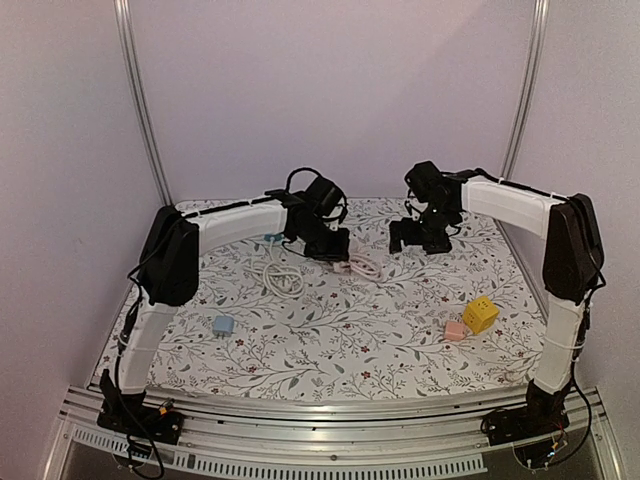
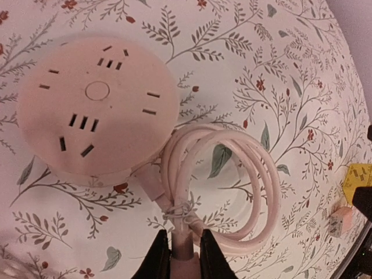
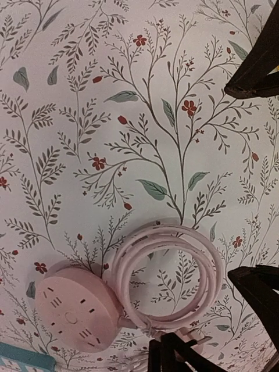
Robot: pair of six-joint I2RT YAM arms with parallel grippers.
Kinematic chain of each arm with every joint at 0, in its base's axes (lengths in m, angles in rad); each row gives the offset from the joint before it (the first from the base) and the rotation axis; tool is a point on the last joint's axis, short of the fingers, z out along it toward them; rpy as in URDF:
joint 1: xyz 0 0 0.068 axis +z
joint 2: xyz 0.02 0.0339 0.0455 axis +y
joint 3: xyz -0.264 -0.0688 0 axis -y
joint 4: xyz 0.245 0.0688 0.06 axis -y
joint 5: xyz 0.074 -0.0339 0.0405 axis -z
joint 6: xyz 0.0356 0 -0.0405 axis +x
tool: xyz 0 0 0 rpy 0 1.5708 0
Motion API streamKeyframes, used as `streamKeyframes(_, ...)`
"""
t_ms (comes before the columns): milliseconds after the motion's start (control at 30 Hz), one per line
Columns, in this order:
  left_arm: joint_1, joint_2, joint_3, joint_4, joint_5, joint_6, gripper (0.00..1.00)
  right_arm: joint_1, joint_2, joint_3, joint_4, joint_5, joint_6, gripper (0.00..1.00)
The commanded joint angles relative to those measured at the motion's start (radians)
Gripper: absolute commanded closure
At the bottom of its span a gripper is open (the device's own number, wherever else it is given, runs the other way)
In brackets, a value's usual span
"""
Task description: Insert the plug
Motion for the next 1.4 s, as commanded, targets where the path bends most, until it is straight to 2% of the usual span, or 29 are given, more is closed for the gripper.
streamKeyframes(0, -0.06, -0.118, -0.074, -0.059, 0.0, 0.053, 1.0, -0.016, -0.078, 0.033, 0.003, 0.134, 0.041, 0.01)
streamKeyframes(267, -0.154, -0.198, -0.211, -0.072, -0.046, 0.077, 1.0, -0.029, -0.133, 0.006, 0.061, 0.154, 0.072, 0.01)
streamKeyframes(667, -0.208, -0.258, -0.299, -0.112, -0.071, 0.166, 1.0, -0.03, -0.21, -0.013, 0.092, 0.091, 0.091, 0.01)
streamKeyframes(833, -0.239, -0.294, -0.348, -0.116, -0.091, 0.189, 0.92, -0.029, -0.244, -0.043, 0.08, 0.089, 0.106, 0.01)
streamKeyframes(900, -0.247, -0.308, -0.365, -0.116, -0.106, 0.197, 0.85, -0.029, -0.257, -0.053, 0.078, 0.09, 0.112, 0.01)
streamKeyframes(1033, -0.25, -0.336, -0.379, -0.116, -0.121, 0.209, 0.59, -0.029, -0.271, -0.06, 0.07, 0.085, 0.126, 0.01)
streamKeyframes(1267, -0.249, -0.436, -0.354, -0.119, -0.198, 0.249, 0.07, -0.029, -0.272, -0.051, 0.068, 0.085, 0.137, 0.01)
streamKeyframes(1300, -0.247, -0.45, -0.351, -0.122, -0.209, 0.249, 0.02, -0.029, -0.271, -0.048, 0.063, 0.083, 0.138, 0.01)
streamKeyframes(1367, -0.244, -0.483, -0.351, -0.13, -0.233, 0.248, 0.01, -0.029, -0.263, -0.039, 0.052, 0.074, 0.143, 0.01)
